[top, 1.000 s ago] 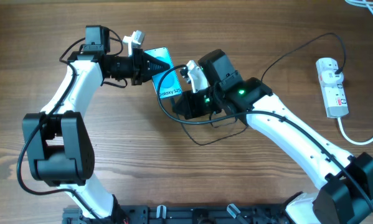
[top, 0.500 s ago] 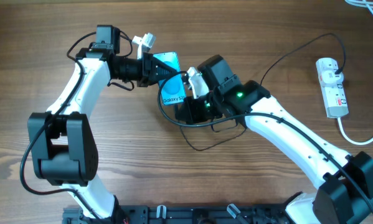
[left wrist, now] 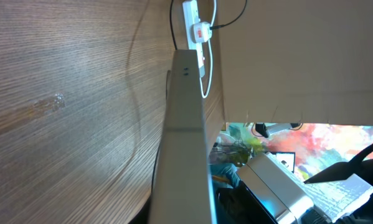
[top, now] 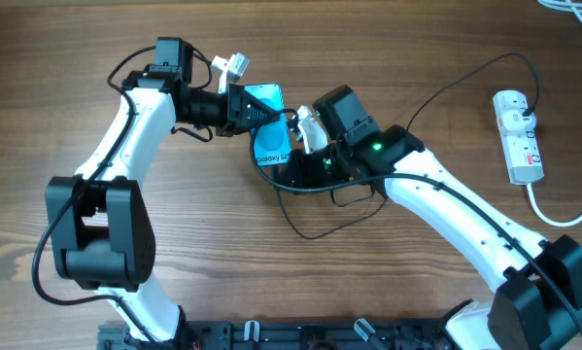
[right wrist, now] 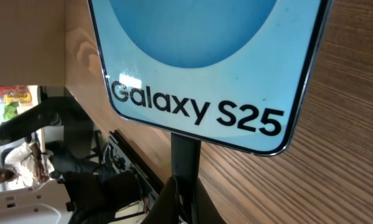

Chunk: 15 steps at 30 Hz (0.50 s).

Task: Plug charger to phone and switch on socket
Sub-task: 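Push the plug upward into the phone's charging port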

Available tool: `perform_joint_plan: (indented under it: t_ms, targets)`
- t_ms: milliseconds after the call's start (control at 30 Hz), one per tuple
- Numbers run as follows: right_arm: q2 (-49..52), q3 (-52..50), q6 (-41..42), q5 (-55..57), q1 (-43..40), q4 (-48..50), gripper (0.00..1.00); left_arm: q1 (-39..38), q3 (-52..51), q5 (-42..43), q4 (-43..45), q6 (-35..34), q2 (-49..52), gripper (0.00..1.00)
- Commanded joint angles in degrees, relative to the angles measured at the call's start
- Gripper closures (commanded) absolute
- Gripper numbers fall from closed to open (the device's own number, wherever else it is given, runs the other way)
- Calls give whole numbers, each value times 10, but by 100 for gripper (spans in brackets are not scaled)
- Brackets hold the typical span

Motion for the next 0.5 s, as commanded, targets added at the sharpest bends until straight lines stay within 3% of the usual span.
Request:
perform_joint_plan:
  t_ms: [0,233,267,333,367,467]
  targets:
    - [-3,57,-4,76,-47,82,95,-65,-31,38,-63,18,-10,96]
    - [-3,57,-2,65,-50,106,95,-65,-31,37,-67,19,-10,96]
    - [-3,57,-6,56,-50,114,55,-65,-31,37,-66,19,-10,96]
    - [-3,57,-30,35,-50,122,15,-63,-31,37,-66,19,-10,96]
    - [-3,57,-35,35,-50,121,5,-63,-31,37,-64,19,-10,96]
    - [-3,57,-44,24,-51,120,0,-63,-31,37,-63,19,-10,96]
